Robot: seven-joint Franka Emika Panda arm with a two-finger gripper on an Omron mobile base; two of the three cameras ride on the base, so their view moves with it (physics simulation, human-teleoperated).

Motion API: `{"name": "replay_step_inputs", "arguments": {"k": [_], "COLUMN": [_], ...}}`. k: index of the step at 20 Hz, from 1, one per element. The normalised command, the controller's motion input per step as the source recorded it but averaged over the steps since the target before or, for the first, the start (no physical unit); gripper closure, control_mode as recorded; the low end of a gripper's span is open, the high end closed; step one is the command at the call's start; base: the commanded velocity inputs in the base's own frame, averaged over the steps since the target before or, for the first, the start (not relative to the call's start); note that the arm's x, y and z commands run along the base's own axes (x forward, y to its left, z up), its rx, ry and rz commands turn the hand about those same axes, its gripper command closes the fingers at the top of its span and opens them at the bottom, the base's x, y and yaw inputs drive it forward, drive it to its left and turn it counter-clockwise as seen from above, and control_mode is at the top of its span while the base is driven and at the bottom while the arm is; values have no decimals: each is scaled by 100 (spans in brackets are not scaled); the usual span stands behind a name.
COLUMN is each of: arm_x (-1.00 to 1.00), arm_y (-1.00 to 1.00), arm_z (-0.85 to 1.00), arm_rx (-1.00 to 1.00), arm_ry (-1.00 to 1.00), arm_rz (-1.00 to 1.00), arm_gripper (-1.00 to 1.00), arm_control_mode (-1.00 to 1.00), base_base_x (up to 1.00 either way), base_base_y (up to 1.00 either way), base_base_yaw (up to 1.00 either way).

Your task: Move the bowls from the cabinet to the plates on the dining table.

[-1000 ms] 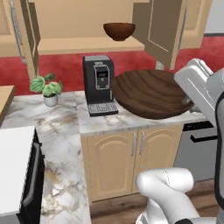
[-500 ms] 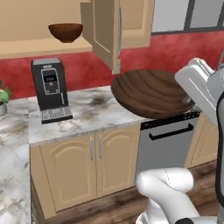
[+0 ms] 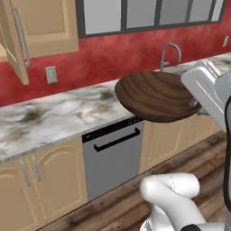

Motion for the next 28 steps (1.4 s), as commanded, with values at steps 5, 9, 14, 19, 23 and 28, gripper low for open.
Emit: {"name": "replay_step_inputs", "arguments": {"k": [5,9,14,19,23,28], "arm_x": [0,0,0,0,0,0], "arm_y": [0,0,0,0,0,0], "arm_z": [0,0,0,0,0,0], "arm_rx": [0,0,0,0,0,0], "arm_ry": [0,0,0,0,0,0], "arm_rz": [0,0,0,0,0,0], "arm_gripper": [100,100,100,100,100,100], "arm_control_mode": [100,100,100,100,100,100], "base_base_x": [-19,-18,-23,-33,-32,-44], "base_base_y": [-68,-57,-45,-42,-31,-15], "base_base_yaw": [-45,-42,-36,-30,-27,-23]}}
